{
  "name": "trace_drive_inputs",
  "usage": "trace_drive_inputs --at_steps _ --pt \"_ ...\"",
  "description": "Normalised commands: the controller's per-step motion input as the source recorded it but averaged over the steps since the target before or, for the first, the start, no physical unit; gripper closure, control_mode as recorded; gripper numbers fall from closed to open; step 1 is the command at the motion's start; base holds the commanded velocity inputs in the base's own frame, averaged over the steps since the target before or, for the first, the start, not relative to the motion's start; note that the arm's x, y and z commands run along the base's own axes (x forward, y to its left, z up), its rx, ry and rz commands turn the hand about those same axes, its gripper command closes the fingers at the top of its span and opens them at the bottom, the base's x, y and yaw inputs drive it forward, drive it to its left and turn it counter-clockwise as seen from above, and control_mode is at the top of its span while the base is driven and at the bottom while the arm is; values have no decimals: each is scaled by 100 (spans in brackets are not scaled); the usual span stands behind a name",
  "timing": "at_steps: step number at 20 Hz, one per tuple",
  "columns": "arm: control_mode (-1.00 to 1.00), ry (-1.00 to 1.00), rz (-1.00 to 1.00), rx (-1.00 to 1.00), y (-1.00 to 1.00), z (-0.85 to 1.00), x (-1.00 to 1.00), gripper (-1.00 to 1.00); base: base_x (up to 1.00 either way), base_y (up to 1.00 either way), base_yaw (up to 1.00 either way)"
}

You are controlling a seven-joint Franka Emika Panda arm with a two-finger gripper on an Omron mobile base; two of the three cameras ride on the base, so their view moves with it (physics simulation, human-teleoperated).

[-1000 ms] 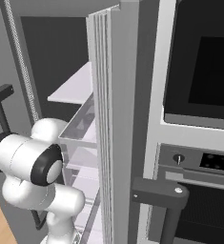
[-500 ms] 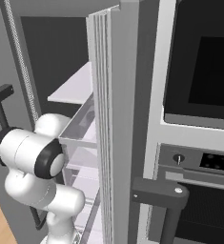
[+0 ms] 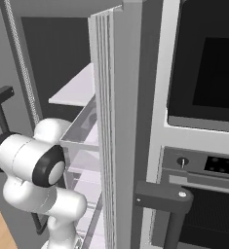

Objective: Take the strawberry from the fridge and place it on top of the pancake, located on the dining counter.

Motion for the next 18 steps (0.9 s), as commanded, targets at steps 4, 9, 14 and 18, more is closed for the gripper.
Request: trace_drive_inputs --at_steps 4,9,14,18 --pt "-100 0 0 0 1 -13 -3 -100 0 0 0" --pt "-100 -3 5 2 0 -28 17 -100 0 0 0" --pt "-100 -1 4 5 0 -42 -33 -100 0 0 0" --pt "-100 0 0 1 26 -40 0 100 0 0 0"
